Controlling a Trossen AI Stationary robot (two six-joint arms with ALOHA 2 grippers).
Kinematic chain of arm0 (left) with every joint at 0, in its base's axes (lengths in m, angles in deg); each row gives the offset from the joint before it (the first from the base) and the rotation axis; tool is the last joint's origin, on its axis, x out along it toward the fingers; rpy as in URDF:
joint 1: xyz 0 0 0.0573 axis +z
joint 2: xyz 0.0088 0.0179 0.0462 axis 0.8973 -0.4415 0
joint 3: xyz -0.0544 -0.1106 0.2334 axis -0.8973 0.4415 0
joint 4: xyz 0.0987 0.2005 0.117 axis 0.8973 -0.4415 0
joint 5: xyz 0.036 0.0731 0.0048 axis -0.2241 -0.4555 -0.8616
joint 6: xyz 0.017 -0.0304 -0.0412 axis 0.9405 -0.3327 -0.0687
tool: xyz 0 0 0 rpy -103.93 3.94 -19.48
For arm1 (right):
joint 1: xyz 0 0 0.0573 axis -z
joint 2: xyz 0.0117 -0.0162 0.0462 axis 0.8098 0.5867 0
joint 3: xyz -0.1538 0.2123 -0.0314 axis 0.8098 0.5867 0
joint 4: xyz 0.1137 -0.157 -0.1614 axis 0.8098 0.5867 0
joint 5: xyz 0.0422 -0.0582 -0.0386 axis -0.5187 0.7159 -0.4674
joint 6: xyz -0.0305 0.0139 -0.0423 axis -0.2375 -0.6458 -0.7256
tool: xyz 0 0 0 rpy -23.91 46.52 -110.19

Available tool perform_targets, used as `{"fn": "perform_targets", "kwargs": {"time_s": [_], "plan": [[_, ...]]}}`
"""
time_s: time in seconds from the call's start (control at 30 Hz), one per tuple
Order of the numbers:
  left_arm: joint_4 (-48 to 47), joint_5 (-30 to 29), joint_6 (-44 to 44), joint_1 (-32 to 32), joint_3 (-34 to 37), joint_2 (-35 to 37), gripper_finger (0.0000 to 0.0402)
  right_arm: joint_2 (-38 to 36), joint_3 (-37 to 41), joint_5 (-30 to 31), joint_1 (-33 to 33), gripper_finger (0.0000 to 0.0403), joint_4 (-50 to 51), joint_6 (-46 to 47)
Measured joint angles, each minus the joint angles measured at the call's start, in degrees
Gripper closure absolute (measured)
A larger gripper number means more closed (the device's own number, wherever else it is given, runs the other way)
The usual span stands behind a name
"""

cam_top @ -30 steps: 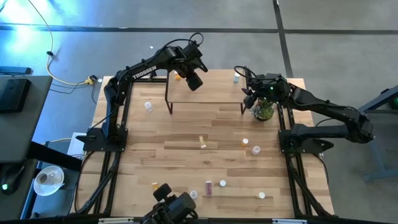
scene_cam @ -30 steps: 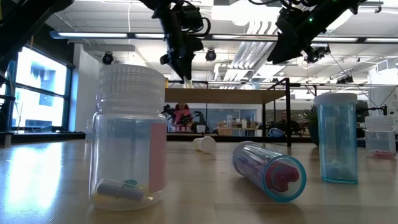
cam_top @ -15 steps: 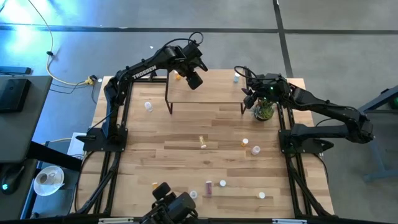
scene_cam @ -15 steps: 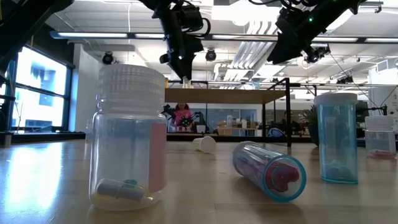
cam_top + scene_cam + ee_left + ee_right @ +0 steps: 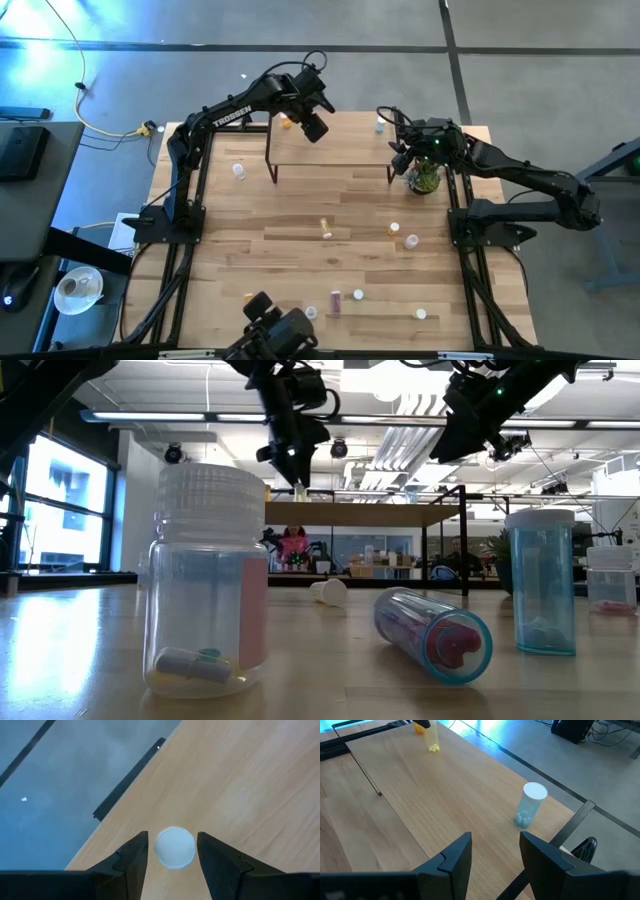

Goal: Pick and place medicine bottles onto shelf by color
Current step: Put the middle white pill bottle on the shelf

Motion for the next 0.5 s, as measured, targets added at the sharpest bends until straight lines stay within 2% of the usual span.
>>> {"fn": "perform_targets", "kwargs": {"time_s": [0.27,0.5], "plan": [[0.2,-0.4,2.4,-0.1,-3.5,0.1,0.0241,0.0,0.0,0.0,0.0,0.0247,0.0,0.0],[-6.4,0.7,2.6,-0.6,-11.1,0.1,0.0241,-0.1,0.0,0.0,0.0,0.0247,1.6,0.0]]}}
